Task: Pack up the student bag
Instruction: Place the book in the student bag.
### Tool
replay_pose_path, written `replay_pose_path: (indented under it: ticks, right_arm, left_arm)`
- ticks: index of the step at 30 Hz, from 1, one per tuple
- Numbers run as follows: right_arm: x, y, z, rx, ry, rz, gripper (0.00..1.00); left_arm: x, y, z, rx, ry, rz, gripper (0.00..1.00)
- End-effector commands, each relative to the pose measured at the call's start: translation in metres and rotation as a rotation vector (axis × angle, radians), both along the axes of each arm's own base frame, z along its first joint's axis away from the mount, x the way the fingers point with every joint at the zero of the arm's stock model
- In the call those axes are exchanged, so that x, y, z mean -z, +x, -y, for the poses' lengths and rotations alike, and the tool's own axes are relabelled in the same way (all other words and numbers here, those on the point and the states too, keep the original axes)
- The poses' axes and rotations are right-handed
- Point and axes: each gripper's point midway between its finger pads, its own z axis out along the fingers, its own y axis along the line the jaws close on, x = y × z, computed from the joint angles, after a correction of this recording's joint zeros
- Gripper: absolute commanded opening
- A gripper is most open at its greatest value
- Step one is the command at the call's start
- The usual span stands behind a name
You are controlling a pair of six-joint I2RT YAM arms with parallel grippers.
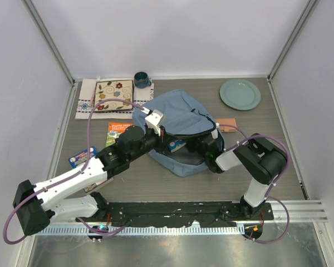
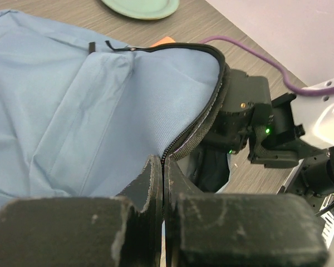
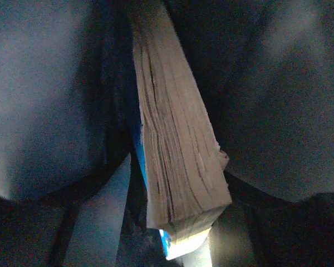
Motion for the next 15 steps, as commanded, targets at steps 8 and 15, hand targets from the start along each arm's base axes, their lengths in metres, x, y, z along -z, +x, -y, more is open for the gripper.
replay_pose_path:
  ticks: [8,15]
  right_arm:
    - [-0.017,-0.01,0.021,-0.041,-0.185,-0.127,0.69]
    - [-0.01,-0.038,0.035,-0.065,-0.233,-0.216,0.7]
  left_arm:
    - [0.003,0.005,-0.037,-0.134,-0.017,0.023,0.0]
    - [0.006,0.008,-0.036,-0.136,-0.017,0.018,0.0]
